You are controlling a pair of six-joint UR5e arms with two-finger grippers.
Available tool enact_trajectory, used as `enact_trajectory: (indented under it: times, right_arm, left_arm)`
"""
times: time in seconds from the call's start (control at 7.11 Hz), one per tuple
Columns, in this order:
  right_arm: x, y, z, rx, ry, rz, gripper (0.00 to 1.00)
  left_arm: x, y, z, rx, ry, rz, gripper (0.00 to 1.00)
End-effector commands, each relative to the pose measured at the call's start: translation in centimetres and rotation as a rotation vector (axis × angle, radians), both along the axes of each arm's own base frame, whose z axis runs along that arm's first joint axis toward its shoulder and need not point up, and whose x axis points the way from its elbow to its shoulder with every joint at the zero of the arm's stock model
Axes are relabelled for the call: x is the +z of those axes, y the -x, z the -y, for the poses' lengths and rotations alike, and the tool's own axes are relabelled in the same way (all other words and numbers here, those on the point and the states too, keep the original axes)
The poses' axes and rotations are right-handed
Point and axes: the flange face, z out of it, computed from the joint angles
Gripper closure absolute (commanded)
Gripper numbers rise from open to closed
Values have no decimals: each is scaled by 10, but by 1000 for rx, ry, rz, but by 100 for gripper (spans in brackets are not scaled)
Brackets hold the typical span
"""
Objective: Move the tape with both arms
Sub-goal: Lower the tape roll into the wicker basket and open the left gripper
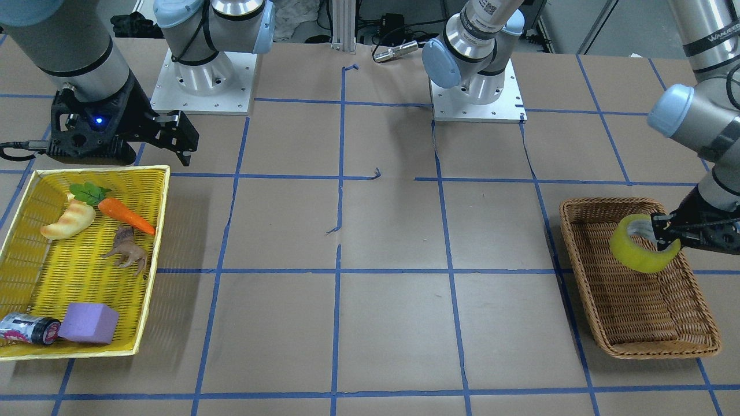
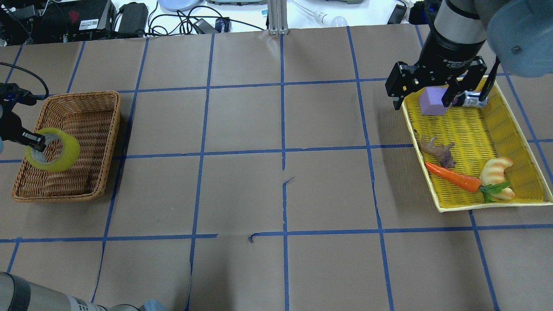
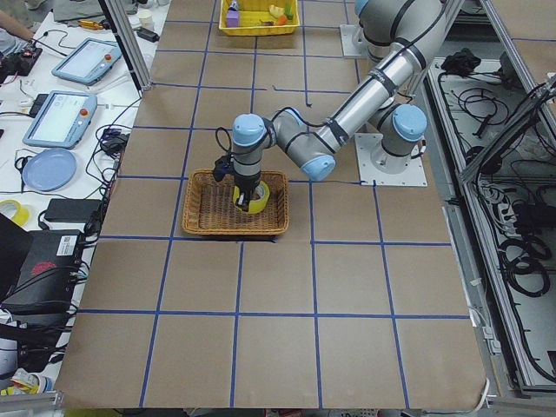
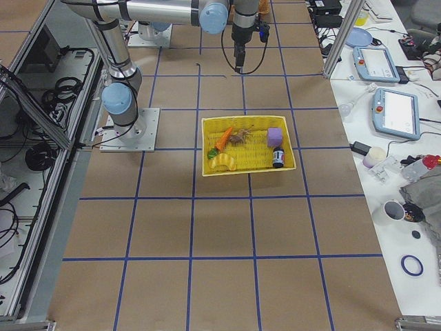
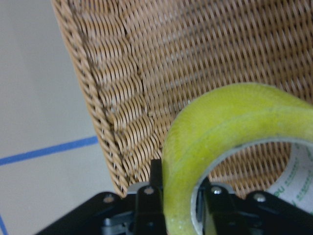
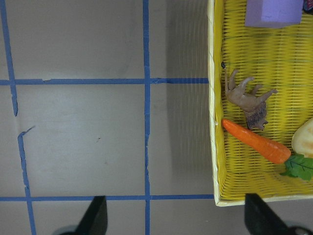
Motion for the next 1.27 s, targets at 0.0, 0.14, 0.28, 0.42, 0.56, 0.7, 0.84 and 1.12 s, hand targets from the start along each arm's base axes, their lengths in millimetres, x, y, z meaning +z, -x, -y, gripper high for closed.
enact_trajectory:
  times: [0.0, 0.14, 0.28, 0.42, 0.56, 0.7, 0.84, 1.12]
  right_arm:
    - [-1, -4, -1, 9, -5, 4, 0]
    - [-1, -9, -2, 14, -4, 21, 0]
    - [-1, -9, -2, 14, -4, 19, 0]
    - [-2, -9, -2, 14, -6, 16, 0]
    - [-2, -8, -2, 15, -6, 13, 0]
    - [-2, -8, -2, 15, -8, 7, 0]
    - [-2, -8, -3, 15, -8, 7, 0]
    - [-2, -8, -3, 15, -8, 6, 0]
  left_arm:
    - [-32, 0, 5, 10, -11, -49, 87]
    - [-40, 3, 2, 38, -28, -65, 82]
    - [-48, 13, -2, 31, -37, -85, 53]
    - [-37, 18, 0, 23, -3, -100, 14]
    - [-32, 17, 0, 23, 6, -92, 0]
    - [-13, 19, 1, 12, 30, -61, 0]
    - [12, 26, 4, 4, 62, -35, 0]
    - [51, 78, 8, 110, 84, -65, 0]
